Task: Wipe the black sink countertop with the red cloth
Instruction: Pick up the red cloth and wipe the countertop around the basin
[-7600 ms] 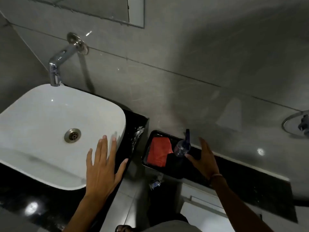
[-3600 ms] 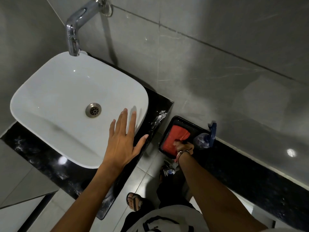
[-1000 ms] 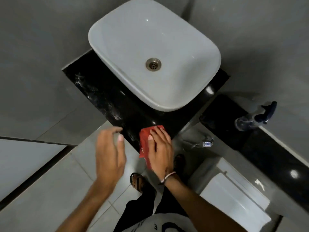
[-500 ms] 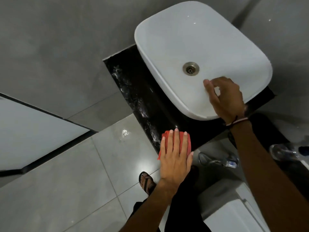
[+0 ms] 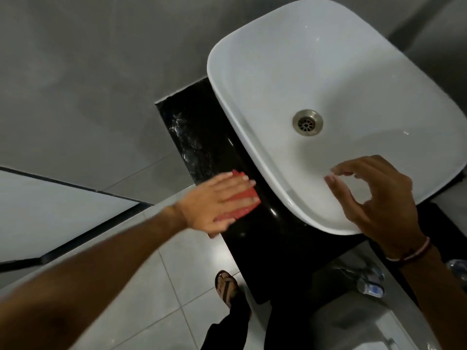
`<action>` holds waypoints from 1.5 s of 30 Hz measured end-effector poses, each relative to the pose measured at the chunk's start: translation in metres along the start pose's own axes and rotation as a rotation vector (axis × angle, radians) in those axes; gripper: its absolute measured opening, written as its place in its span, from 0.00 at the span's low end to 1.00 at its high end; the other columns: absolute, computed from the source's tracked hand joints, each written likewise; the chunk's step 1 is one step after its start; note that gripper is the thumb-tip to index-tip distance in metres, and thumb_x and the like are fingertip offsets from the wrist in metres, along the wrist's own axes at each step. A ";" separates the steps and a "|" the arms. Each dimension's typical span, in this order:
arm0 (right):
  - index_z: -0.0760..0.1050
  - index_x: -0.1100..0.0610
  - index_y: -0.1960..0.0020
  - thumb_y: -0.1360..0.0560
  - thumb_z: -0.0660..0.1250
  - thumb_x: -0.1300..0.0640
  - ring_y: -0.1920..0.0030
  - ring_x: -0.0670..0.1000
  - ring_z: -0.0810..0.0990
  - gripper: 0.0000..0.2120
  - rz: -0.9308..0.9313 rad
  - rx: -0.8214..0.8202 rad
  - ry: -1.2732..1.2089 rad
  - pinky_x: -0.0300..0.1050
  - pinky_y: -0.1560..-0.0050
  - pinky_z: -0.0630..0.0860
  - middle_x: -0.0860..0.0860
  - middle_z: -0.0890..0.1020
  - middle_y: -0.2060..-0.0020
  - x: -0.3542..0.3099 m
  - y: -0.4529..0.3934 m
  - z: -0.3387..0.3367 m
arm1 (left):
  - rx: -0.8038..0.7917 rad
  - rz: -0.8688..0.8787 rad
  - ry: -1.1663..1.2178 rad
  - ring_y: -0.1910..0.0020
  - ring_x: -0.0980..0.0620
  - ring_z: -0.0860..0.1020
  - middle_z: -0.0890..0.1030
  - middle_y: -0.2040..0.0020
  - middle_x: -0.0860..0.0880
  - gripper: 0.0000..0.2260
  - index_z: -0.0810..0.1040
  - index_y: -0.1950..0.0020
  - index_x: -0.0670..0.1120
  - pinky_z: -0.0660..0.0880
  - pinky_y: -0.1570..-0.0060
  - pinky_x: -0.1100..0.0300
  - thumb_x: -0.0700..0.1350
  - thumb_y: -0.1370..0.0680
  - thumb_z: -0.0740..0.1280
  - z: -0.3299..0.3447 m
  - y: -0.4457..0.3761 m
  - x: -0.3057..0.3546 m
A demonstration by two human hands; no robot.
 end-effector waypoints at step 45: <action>0.83 0.59 0.54 0.23 0.68 0.39 0.60 0.50 0.80 0.22 0.132 -0.075 -0.023 0.46 0.55 0.78 0.52 0.86 0.60 -0.016 -0.003 0.001 | 0.601 -1.173 0.496 0.15 0.39 0.48 0.51 0.15 0.39 0.30 0.56 0.16 0.46 0.49 0.18 0.49 0.51 0.16 0.61 0.013 -0.007 0.069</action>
Point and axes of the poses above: each hand's wrist, its own y-axis away from the middle knuckle, its own z-axis out of the palm, x = y × z, the point moved 2 cm from there along -y, towards the middle knuckle
